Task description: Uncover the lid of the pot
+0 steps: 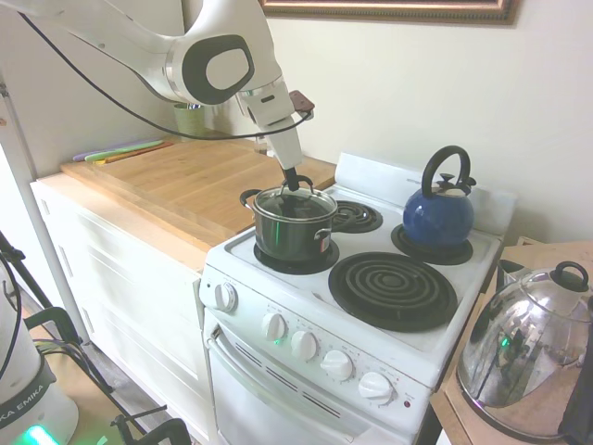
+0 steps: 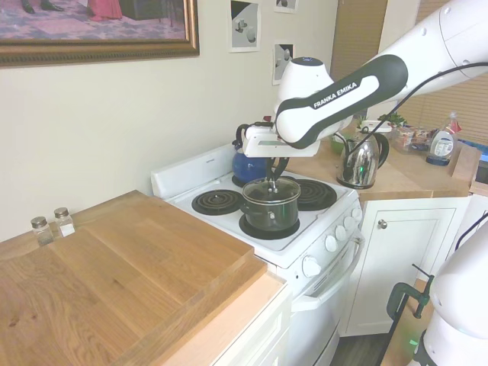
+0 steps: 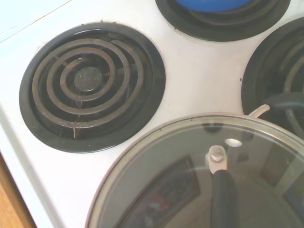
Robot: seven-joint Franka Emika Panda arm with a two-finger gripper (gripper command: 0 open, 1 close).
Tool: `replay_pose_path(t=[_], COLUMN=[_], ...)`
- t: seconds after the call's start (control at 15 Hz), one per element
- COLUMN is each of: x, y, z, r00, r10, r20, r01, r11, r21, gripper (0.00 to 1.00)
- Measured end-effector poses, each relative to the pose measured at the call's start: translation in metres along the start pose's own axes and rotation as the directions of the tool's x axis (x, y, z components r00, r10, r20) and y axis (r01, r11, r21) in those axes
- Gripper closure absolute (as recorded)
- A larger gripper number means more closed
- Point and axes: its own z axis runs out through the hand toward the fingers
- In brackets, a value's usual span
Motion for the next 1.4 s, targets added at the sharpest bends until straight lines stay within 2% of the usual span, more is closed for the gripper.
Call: replay_pose_path(t=[0.73, 1.13, 1.4], x=[0.017, 0.007, -0.021], y=[0.003, 0.000, 0.008], z=[-0.007, -0.046, -0.104], r00=[0.999, 0.999, 0.996], r10=[0.035, 0.010, -0.033], r20=[-0.001, -0.032, -0.078], r01=[-0.035, -0.007, 0.043], r11=[0.998, 0.996, 0.989], r21=[0.045, 0.085, 0.139], gripper=[1.00, 1.00, 1.00])
